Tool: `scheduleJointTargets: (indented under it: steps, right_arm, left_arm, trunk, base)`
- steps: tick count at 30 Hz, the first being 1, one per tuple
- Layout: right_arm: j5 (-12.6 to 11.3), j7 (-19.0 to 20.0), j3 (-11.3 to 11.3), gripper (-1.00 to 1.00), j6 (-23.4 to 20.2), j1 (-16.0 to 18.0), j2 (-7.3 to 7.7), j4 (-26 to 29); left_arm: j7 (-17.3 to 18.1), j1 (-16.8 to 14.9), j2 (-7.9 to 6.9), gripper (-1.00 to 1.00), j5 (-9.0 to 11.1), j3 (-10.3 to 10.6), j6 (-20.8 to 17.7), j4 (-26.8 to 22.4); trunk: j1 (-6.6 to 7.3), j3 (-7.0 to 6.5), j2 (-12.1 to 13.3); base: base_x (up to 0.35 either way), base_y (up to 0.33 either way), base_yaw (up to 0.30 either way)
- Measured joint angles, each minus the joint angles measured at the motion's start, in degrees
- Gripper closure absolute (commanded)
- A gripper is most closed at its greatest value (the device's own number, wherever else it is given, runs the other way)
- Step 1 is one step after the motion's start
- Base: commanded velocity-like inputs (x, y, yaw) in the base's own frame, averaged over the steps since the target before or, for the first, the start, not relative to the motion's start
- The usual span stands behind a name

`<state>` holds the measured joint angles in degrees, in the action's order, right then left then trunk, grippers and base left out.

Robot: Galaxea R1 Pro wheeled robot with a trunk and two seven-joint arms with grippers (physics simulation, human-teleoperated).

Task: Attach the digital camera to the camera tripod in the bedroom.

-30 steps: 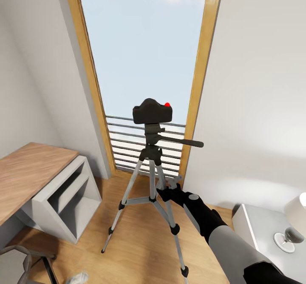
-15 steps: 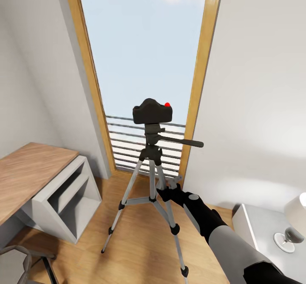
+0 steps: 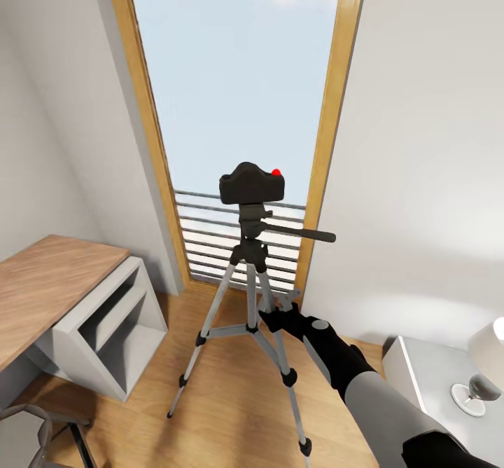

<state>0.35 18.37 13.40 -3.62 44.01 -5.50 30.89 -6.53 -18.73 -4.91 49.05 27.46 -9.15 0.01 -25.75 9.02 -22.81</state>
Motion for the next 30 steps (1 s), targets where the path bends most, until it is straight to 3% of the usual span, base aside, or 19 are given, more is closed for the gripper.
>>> scheduleJointTargets:
  steps: [7, 16, 30]
  right_arm:
    - [0.1, 0.0, 0.0, 1.00, -0.1, 0.0, 0.03, 0.0]
    - [0.2, -0.1, 0.0, 1.00, -0.4, 0.0, -0.02, 0.1]
    - [0.6, -0.1, 0.0, 1.00, -0.4, 0.0, -0.10, 0.0]
  left_arm:
    - [-0.1, 0.0, 0.44, -1.00, 0.6, 0.0, 0.6, 0.0]
    - [0.0, 0.1, 0.52, -1.00, 1.7, 0.0, 5.4, 0.0]
    - [0.1, 0.5, 0.63, -1.00, 2.0, 0.0, 6.2, 0.0]
  trunk:
    - [0.00, 0.00, 0.0]
    - [0.00, 0.00, 0.0]
    - [0.00, 0.00, 0.0]
  base:
    - [0.000, 0.000, 0.000]
    - [0.000, 0.000, 0.000]
    - [0.000, 0.000, 0.000]
